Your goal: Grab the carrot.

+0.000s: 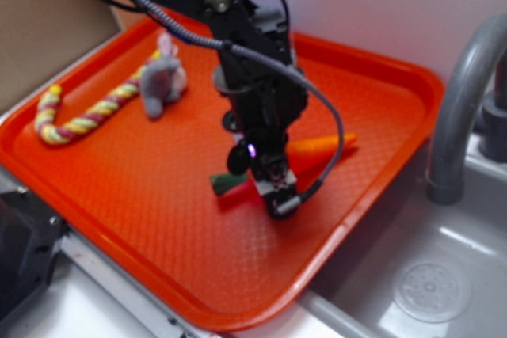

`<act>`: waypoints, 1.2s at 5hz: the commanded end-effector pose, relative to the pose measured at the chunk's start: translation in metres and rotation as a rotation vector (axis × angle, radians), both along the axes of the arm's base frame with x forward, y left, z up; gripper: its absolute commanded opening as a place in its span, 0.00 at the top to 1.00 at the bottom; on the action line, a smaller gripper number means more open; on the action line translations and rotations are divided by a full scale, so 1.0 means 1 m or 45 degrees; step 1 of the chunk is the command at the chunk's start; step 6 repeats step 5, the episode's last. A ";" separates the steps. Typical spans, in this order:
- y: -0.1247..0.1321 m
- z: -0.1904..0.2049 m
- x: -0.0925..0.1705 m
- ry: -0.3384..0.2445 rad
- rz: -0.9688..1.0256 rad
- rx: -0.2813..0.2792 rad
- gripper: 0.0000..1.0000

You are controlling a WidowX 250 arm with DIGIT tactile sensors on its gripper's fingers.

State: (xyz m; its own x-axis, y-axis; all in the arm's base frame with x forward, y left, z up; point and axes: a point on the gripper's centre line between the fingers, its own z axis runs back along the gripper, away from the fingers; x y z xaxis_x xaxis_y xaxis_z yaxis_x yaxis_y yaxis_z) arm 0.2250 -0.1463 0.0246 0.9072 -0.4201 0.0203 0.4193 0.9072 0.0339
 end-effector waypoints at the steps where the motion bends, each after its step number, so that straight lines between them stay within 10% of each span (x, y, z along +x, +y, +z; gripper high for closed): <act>1: 0.044 0.104 -0.011 -0.166 0.510 -0.046 1.00; 4: 0.122 0.195 -0.051 -0.297 1.117 -0.127 1.00; 6: 0.130 0.192 -0.050 -0.238 1.072 -0.150 1.00</act>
